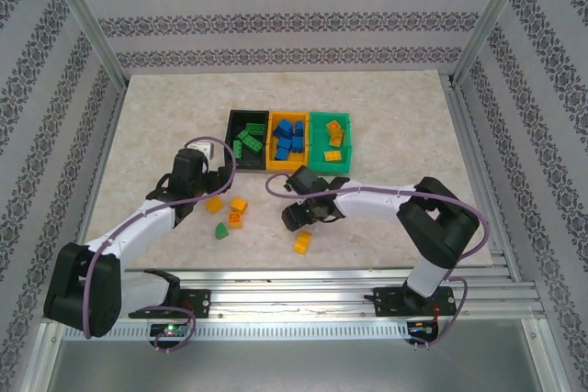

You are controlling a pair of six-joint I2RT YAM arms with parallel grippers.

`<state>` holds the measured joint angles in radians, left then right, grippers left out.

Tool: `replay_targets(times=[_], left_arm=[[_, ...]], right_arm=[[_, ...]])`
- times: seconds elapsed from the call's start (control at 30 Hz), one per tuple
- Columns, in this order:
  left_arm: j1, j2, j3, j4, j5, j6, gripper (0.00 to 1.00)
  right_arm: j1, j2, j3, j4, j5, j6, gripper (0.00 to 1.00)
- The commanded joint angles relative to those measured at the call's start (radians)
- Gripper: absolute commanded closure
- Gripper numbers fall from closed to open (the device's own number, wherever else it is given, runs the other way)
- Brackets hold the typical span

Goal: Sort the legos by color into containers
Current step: Pick up the lego from the bottom-center of the table.

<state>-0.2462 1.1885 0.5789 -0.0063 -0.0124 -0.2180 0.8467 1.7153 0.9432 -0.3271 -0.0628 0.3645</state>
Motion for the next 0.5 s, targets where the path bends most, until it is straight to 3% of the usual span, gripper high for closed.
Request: replay_targets(times=[0.0,0.07,0.2,0.47], left_arm=[[0.018,-0.047,-0.023,0.069,-0.031,-0.005,0.19],[0.021,-0.058,-0.033,0.072,-0.036,-0.011,0.13],[0.024,-0.074,-0.045,0.080,-0.038,-0.015,0.12],[0.024,-0.089,-0.057,0.082,-0.055,-0.036,0.12]], right_arm=[[0.008,0.033,0.046,-0.058,-0.002,-0.008,0.42],[0.008,0.032,0.052,-0.058,-0.016,-0.008,0.52],[0.006,0.031,0.078,-0.049,-0.054,0.008,0.68],[-0.004,0.086,0.235,0.001,-0.093,0.025,0.71]])
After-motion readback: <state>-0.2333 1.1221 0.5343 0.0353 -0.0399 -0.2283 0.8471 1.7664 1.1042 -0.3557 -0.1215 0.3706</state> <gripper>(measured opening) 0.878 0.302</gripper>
